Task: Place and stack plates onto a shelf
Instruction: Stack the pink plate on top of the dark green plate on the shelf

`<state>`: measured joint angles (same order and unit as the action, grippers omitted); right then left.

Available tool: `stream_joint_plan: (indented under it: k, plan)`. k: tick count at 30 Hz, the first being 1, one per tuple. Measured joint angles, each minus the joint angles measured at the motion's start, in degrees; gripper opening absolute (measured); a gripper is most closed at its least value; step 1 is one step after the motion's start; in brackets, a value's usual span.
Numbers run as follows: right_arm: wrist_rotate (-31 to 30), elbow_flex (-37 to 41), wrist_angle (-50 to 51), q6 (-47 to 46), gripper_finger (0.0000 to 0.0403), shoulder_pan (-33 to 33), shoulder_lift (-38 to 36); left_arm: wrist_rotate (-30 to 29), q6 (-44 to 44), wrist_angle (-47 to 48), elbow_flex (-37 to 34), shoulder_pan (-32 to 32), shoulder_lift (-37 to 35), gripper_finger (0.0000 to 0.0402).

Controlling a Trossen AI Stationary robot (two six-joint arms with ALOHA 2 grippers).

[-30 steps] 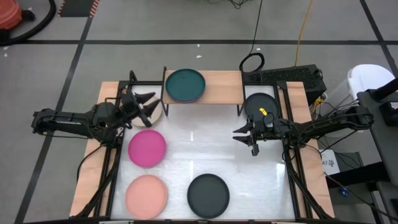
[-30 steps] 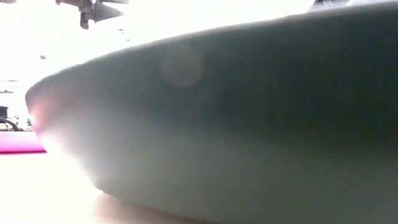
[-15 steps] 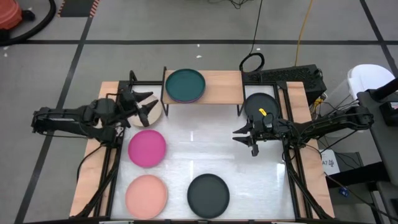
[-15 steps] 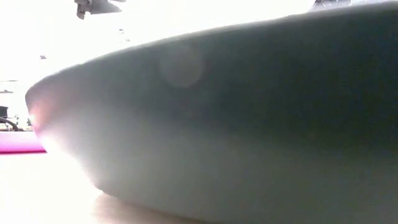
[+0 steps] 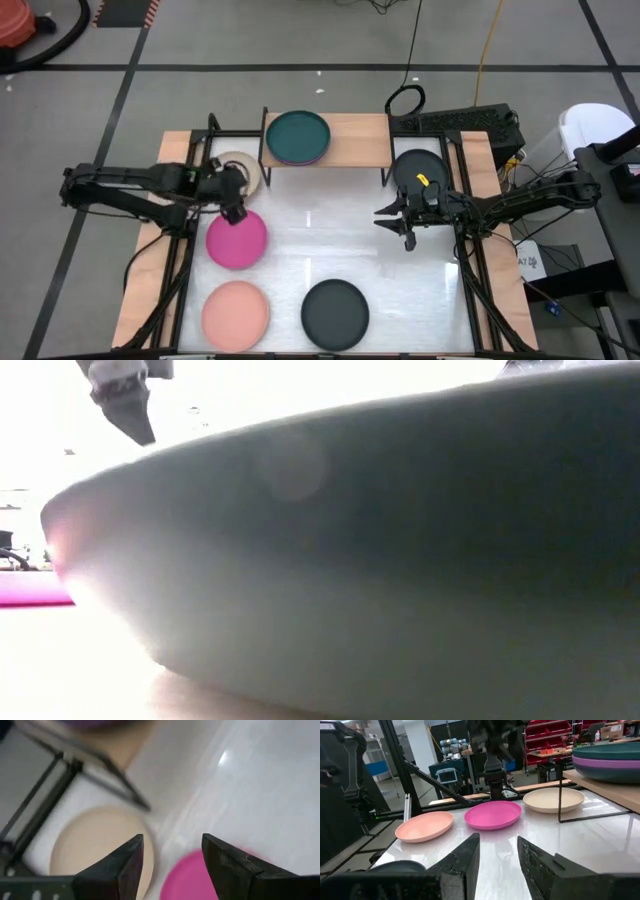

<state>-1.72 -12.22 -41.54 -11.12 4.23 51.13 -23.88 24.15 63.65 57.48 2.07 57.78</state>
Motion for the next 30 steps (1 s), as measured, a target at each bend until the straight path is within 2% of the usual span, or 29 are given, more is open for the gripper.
stream_joint_plan:
  k: [8, 16, 20, 27, 30]
  plan:
    - [0.0, 0.0, 0.0, -0.2, 0.0116, 0.0, 0.0, 0.1, 3.9, 2.1, -0.8, 0.0, 7.1, 0.0207]
    - [0.0, 0.0, 0.2, -0.4, 0.0116, 0.0, 0.0, 0.4, -2.0, 2.2, -0.8, 0.0, 12.4, 0.0207]
    - [0.0, 0.0, 0.2, -0.4, 0.0116, 0.0, 0.0, 4.6, -5.6, 1.7, -0.9, 0.0, 15.5, 0.0207]
    - [0.1, 0.0, 0.2, -0.4, 0.0116, 0.0, 0.0, 11.8, -16.2, -10.9, -5.4, 0.0, 17.7, 0.0207]
    - [0.2, 0.0, 0.6, -0.4, 0.0116, 0.0, 0.0, 12.0, -18.8, -14.0, -8.4, -0.1, 17.7, 0.0207]
